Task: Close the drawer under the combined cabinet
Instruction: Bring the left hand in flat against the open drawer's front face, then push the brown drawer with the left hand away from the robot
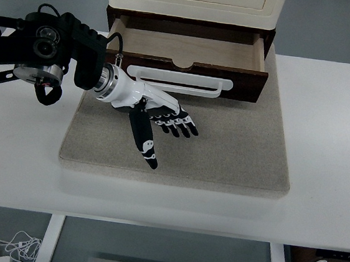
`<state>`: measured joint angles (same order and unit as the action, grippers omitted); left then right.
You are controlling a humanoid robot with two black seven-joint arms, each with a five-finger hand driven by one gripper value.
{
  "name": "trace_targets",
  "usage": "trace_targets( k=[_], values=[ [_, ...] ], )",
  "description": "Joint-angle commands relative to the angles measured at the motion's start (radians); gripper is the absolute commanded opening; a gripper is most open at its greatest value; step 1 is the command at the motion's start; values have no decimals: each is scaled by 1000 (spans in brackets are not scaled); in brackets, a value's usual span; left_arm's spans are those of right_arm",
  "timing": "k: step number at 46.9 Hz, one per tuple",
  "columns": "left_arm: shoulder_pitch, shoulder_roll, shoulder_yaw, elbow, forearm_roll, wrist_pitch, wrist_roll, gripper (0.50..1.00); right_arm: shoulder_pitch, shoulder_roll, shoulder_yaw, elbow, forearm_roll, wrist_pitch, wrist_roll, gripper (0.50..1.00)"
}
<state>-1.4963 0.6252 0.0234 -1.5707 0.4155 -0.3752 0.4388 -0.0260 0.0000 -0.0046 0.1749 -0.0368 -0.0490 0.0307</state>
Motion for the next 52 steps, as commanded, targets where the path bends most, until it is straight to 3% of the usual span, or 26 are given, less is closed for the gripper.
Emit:
trace_targets(
  k=[1,52],
  values=[
    [1,-12,-2,20,0,1,11,1000,0,0,0,0,0,0,0,952],
    [14,-124,-43,233,5,15,24,1000,0,0,0,0,0,0,0,952]
  ],
)
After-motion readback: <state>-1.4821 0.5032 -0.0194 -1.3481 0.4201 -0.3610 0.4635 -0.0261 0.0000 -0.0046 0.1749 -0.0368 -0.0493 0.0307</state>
